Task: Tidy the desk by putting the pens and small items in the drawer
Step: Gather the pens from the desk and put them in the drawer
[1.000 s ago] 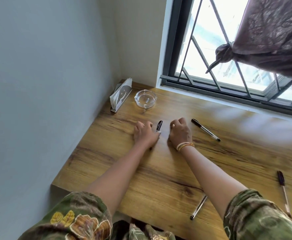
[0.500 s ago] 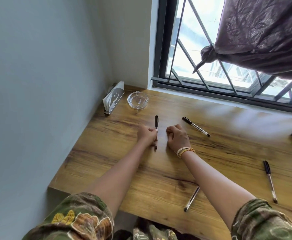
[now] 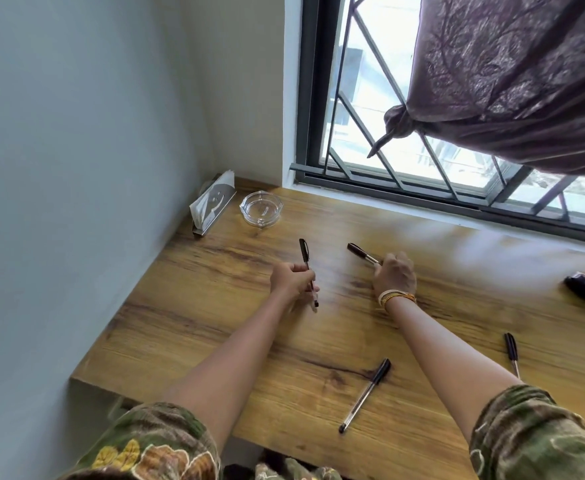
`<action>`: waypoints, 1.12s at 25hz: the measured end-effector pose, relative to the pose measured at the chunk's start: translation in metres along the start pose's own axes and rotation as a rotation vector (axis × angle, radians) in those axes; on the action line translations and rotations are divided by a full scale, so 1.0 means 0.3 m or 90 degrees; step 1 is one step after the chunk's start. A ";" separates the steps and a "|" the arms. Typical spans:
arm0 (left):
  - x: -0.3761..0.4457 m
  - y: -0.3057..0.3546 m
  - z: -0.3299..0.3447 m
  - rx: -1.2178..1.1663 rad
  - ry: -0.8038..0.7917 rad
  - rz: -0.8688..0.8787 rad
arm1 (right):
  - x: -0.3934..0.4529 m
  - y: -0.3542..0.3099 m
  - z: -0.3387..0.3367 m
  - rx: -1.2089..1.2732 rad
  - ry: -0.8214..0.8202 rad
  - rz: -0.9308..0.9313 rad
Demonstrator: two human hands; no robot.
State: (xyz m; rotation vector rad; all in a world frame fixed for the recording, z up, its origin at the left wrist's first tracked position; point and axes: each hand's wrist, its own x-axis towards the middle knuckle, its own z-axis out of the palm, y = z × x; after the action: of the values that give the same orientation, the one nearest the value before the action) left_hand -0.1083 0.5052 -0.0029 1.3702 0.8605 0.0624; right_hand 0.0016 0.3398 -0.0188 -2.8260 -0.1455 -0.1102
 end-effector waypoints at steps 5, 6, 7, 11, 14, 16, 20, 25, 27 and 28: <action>0.000 -0.008 0.025 -0.028 0.003 0.014 | -0.001 -0.025 0.005 0.147 -0.048 -0.028; -0.004 -0.008 0.031 -0.040 0.009 0.016 | -0.016 -0.049 0.000 0.198 -0.052 -0.021; -0.005 -0.009 0.038 -0.050 0.016 0.016 | -0.033 -0.076 -0.006 0.256 -0.059 -0.010; -0.006 -0.014 0.055 -0.065 0.046 0.016 | -0.109 -0.170 -0.003 0.515 -0.208 0.070; -0.012 -0.006 0.045 -0.105 0.044 0.024 | -0.149 -0.192 0.017 0.579 -0.271 0.082; -0.023 -0.006 0.033 -0.122 0.024 0.023 | -0.168 -0.192 0.012 0.600 -0.273 0.085; -0.048 -0.018 0.002 -0.161 -0.031 -0.004 | -0.201 -0.185 -0.014 0.663 -0.324 0.107; -0.071 -0.045 -0.029 -0.170 -0.061 -0.018 | -0.248 -0.189 -0.030 0.638 -0.362 0.094; -0.081 -0.058 -0.041 -0.169 -0.066 -0.021 | -0.275 -0.185 -0.029 0.617 -0.350 0.082; -0.086 -0.064 -0.045 -0.165 -0.068 -0.021 | -0.291 -0.183 -0.029 0.610 -0.344 0.085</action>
State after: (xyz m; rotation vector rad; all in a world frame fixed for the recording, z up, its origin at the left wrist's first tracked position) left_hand -0.1425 0.4984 -0.0061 1.1061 0.7574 0.0716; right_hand -0.0916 0.3814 -0.0022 -1.8344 -0.0885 0.5936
